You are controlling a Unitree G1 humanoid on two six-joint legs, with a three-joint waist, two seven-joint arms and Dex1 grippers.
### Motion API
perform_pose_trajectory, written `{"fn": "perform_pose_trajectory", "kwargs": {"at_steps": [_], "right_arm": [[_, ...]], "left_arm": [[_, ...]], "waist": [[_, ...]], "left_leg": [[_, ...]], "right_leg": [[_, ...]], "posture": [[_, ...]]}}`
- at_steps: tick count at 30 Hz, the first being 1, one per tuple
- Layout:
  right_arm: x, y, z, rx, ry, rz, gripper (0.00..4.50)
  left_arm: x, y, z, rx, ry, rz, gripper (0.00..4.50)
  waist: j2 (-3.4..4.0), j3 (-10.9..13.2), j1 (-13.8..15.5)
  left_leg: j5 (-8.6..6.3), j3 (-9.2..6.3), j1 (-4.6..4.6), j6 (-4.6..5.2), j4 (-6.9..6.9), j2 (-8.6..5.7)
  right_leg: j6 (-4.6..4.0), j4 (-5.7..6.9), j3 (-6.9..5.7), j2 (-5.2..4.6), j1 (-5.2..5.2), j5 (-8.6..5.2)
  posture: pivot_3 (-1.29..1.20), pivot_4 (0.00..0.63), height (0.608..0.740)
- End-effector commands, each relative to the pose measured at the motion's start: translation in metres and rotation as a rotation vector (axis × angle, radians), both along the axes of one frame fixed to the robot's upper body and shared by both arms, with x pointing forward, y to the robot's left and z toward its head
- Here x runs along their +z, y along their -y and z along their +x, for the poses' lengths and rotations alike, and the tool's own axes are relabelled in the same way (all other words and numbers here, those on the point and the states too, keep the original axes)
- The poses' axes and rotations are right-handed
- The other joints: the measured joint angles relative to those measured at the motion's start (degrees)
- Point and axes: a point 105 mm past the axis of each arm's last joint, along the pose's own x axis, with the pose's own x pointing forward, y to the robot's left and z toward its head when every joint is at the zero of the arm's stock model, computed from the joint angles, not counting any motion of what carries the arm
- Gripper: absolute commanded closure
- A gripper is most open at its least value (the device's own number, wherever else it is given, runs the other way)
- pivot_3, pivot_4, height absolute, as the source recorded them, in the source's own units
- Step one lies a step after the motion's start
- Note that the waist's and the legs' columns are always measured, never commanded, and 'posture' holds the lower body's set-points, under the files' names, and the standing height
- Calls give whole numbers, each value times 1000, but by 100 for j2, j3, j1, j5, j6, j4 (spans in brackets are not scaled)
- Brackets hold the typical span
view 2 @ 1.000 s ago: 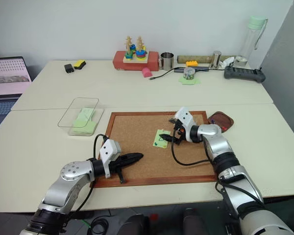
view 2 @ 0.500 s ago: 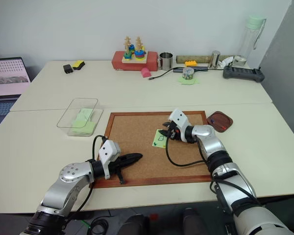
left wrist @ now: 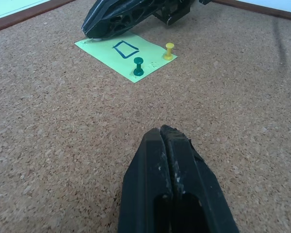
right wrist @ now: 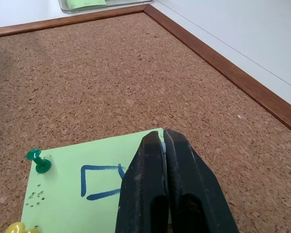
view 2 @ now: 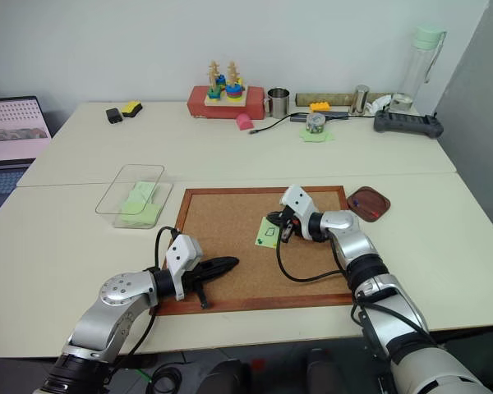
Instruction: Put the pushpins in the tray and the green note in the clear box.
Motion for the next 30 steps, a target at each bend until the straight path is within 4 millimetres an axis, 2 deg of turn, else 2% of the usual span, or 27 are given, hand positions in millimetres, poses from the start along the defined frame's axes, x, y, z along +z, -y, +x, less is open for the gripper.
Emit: {"fn": "perform_pose_trajectory", "kwargs": {"at_steps": [1, 7, 15, 18, 20, 23, 30], "right_arm": [[28, 1, 1, 17, 52, 83, 4490], [38, 10, 3, -19, 62, 100, 4490], [63, 12, 1, -47, 50, 217, 4490], [76, 21, 5, -79, 62, 252, 4490], [86, 37, 10, -140, 85, 253, 4490], [94, 76, 19, -274, 126, 231, 4490], [77, 149, 21, -543, 112, 110, 4490]], "left_arm": [[-20, -6, -8, 8, -81, 48, 4500], [-24, -4, -11, -5, -101, 53, 4500], [-29, -3, -14, -19, -120, 69, 4500], [-30, -3, -15, -23, -126, 71, 4500], [-30, -2, -15, -24, -128, 72, 4500], [-31, -1, -15, -26, -128, 73, 4500], [-33, -1, -17, -31, -129, 80, 4500]], "waist": [[0, 0, 1], [1, 1, 2], [1, 0, 4], [3, -1, 2], [3, -1, 4], [3, -1, 10], [15, -10, 34]], "left_leg": [[0, -1, 0, 0, -1, 0], [-1, -4, -1, -1, -2, 0], [-1, -5, 0, -1, -1, 1], [-1, -5, 2, -1, -3, 2], [-1, -4, 1, -1, -3, 1], [-1, -3, -1, -1, -2, -1], [-1, 16, 1, -1, -4, 1]], "right_leg": [[-1, 0, 0, 0, 0, -1], [-3, -1, -1, 0, 0, -2], [-3, 0, 0, 0, 0, -2], [-4, 0, -1, 0, 0, -3], [-5, 0, -1, 0, 0, -4], [-5, -2, 0, -1, 0, -4], [-8, -5, -1, 0, 2, -7]], "posture": [[0, 150, 740], [0, 150, 740], [0, 150, 740], [0, 150, 740], [0, 150, 740], [0, 150, 740], [0, 150, 740]]}}
